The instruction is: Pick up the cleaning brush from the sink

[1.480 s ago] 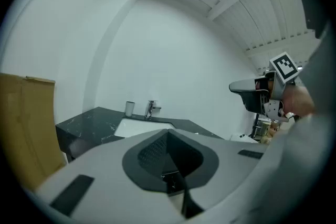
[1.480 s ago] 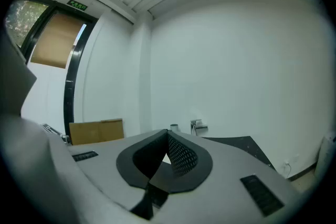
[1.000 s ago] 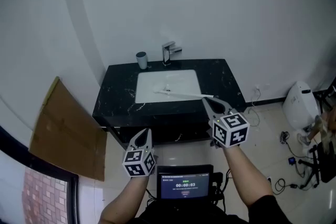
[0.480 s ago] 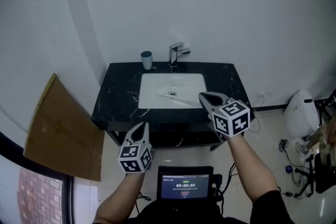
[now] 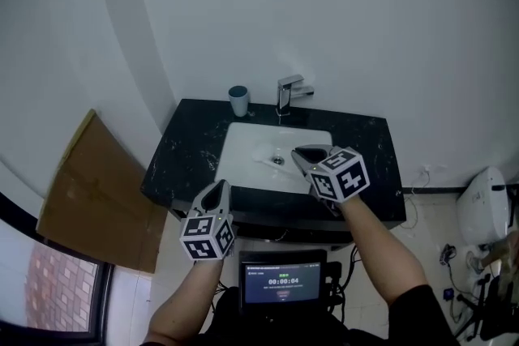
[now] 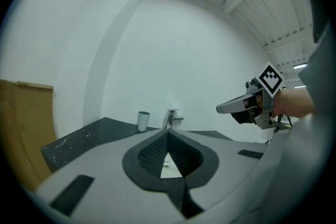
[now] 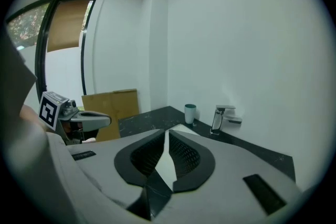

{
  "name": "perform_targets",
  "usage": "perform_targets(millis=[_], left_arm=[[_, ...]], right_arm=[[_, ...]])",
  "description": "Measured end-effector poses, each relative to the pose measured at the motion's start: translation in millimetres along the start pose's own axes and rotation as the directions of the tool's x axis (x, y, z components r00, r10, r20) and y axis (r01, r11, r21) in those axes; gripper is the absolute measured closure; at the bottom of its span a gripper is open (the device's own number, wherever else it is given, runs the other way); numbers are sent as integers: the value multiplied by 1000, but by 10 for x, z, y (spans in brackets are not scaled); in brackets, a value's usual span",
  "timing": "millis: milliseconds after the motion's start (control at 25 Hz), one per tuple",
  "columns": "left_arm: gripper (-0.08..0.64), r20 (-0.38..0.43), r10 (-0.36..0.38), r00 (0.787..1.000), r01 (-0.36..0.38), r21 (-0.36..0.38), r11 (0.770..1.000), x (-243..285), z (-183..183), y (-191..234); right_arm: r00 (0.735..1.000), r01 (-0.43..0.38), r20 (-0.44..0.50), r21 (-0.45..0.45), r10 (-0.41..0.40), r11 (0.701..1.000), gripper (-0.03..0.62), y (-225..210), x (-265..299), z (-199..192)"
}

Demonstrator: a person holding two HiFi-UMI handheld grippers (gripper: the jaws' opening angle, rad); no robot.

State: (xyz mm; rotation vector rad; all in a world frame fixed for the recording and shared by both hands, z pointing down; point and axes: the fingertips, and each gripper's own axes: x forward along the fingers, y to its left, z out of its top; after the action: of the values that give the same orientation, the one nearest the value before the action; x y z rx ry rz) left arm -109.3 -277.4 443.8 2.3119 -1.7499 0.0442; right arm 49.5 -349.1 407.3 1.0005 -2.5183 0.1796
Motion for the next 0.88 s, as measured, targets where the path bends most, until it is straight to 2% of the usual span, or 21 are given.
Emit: perform_targets(millis=[40, 80, 280, 400, 440, 480, 640, 800, 880], left_arm=[[558, -10, 5, 1000, -5, 3, 1000, 71, 1, 16], [558, -21, 8, 1000, -8, 5, 1000, 134, -2, 35], [558, -50, 9, 999, -9, 0, 1000, 535, 44, 232], [558, -87, -9, 996, 10, 16, 1000, 772, 45, 388], [558, -99, -16, 995, 18, 21, 1000, 858, 39, 430], [557, -111, -25, 994, 27, 22, 999, 949, 26, 465], [558, -174, -58, 983, 62, 16, 998, 1268, -149, 569], [557, -228, -54, 972, 49, -30, 998, 1457, -355, 655], [557, -249, -50, 967, 45, -26, 999, 1540, -435, 654]], right_arm=[[999, -15, -28, 11, 15, 1000, 540, -50, 113, -58], [998, -27, -58, 20, 28, 999, 529, -92, 220, -129], [981, -22, -190, 38, 29, 999, 528, -420, 667, -402], [963, -12, -267, 87, 35, 996, 527, -539, 904, -623], [952, -16, -301, 109, 49, 994, 459, -562, 980, -716], [940, -20, -335, 130, 63, 991, 426, -589, 1056, -806], [884, 5, -461, 175, 78, 984, 426, -766, 1345, -1230], [807, 10, -583, 175, 95, 985, 426, -880, 1544, -1753], [768, 6, -633, 157, 96, 988, 426, -939, 1606, -1981]])
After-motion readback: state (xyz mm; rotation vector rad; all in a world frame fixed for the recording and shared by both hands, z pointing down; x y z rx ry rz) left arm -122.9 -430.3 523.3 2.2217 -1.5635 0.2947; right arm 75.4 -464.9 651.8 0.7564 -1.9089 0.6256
